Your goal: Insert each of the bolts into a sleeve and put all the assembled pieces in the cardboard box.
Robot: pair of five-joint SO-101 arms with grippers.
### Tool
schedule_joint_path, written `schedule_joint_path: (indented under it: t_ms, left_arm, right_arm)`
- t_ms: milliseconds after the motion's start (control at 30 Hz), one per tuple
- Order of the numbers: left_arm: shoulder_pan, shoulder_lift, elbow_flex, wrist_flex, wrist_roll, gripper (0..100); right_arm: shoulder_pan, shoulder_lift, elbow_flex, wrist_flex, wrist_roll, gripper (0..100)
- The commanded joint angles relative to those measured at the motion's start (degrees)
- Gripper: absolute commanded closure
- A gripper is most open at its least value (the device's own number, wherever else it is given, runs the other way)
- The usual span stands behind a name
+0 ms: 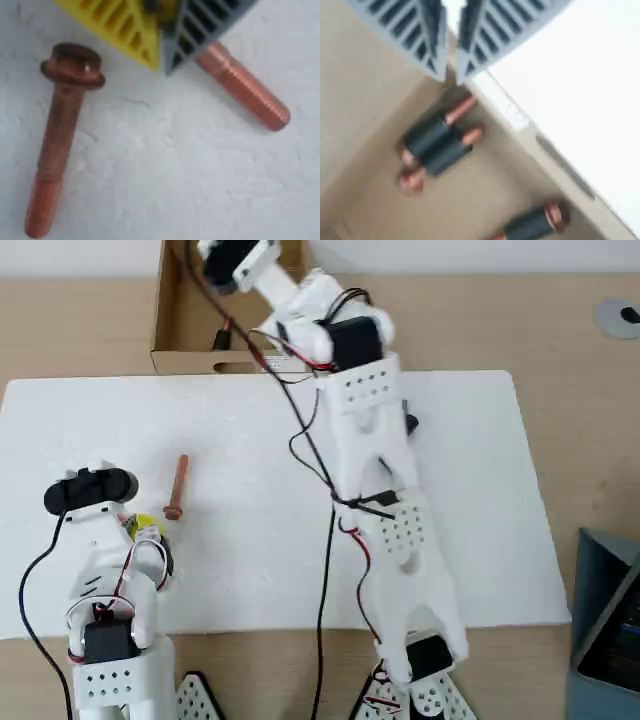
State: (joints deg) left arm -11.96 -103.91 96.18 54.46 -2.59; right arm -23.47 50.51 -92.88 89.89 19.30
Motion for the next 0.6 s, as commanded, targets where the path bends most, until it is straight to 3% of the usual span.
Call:
schedule_joint_path:
  t_ms: [0,133,367,567]
  left_arm:
    - [0.18,-0.4,0.18,-1.05,-0.53,100]
    - [2.46,-0.4,0.18,-0.97,-0.62,100]
    - [3.08,-0.4,0.09,-0.79,-0.62,100]
    - [3.08,-0.4,0.09,-0.79,-0.62,100]
  right_arm:
    - [2.51,-8.75,-2.68,6.24,-3.16,98.9]
    - [4.79,-13.49,-2.59,12.48,-6.59,98.9]
    - [10.24,-22.37,0.13,12.66,-9.14,98.9]
    - [14.11,-36.35,15.69,12.66,-9.14,98.9]
